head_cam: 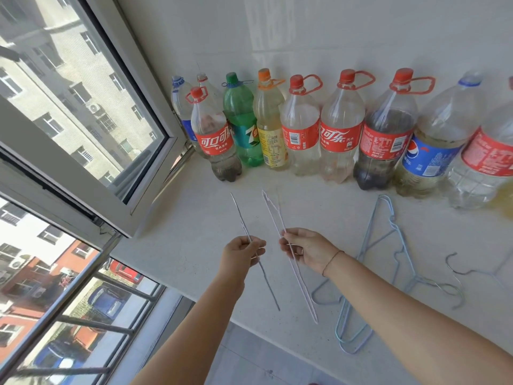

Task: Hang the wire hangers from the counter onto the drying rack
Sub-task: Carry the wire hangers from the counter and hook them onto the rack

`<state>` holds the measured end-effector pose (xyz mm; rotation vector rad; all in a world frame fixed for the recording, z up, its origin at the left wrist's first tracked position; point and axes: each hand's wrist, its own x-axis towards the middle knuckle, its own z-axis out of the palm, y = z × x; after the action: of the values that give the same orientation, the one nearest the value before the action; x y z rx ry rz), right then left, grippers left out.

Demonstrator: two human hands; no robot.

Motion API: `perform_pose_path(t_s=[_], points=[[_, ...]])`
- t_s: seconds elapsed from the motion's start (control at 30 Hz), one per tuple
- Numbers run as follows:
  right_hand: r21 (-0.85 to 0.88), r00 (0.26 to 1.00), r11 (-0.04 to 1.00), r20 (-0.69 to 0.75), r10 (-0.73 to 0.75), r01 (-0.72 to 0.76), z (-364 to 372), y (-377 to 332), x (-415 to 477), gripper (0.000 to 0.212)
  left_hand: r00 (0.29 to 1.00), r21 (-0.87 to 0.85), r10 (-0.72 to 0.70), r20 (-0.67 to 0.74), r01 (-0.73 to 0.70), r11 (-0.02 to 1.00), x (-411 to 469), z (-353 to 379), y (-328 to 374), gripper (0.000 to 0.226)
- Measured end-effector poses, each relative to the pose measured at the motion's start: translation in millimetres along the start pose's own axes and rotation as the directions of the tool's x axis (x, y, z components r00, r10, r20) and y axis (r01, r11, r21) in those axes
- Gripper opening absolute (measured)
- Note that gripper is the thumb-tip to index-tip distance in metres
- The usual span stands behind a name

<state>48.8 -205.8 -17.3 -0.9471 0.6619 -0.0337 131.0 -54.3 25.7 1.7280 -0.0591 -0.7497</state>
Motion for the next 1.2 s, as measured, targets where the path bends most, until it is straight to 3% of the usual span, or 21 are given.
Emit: perform_pose_path(t_s=[0.17,0.5,0.7,0.77,0.87,0.93,1.0,1.1,1.2], points=[[-0.046,0.996,0.998,0.082,-0.042,0.046,26,-12,-15,0.007,0.998,-0.056,0.031,0.062,-0.027,0.998,-12,9,5,0.016],[-0.157,0.976,0.964,0.077,-0.206,0.216,36,-33,-45,0.013,0.988,-0.247,0.08,0.135,-0.045,0.968,-51,8,20,0.009],[-0.28,0.932,0.898,0.227,-0.282,0.34,27,-47,-83,0.012,0.988,-0.269,0.13,0.086,-0.102,0.958,-102,9,25,0.018],[-0.404,0.898,0.802,0.211,-0.386,0.44,17,-59,-97,0.02,0.988,-0.236,0.14,0.07,-0.12,0.964,-125,9,27,0.018],[-0.681,0.801,0.464,0.324,-0.503,0.567,2,-85,-120,0.039,0.985,-0.177,0.159,0.068,-0.144,0.973,-164,10,28,0.019],[-0.737,0.77,0.274,0.497,-0.401,0.618,-2,-101,-139,0.042,0.984,-0.155,0.173,0.051,-0.163,0.974,-191,10,27,0.019],[-0.744,0.767,0.192,0.608,-0.204,0.64,-2,-112,-158,0.034,0.983,-0.169,0.182,0.018,-0.177,0.97,-218,9,25,0.019],[-0.718,0.73,0.162,0.683,-0.027,0.677,6,-119,-185,0.026,0.985,-0.207,0.174,-0.02,-0.175,0.963,-257,5,17,0.018],[-0.679,0.686,0.241,0.725,0.067,0.694,19,-122,-211,0.023,0.983,-0.244,0.178,-0.047,-0.185,0.952,-291,-3,8,0.011]])
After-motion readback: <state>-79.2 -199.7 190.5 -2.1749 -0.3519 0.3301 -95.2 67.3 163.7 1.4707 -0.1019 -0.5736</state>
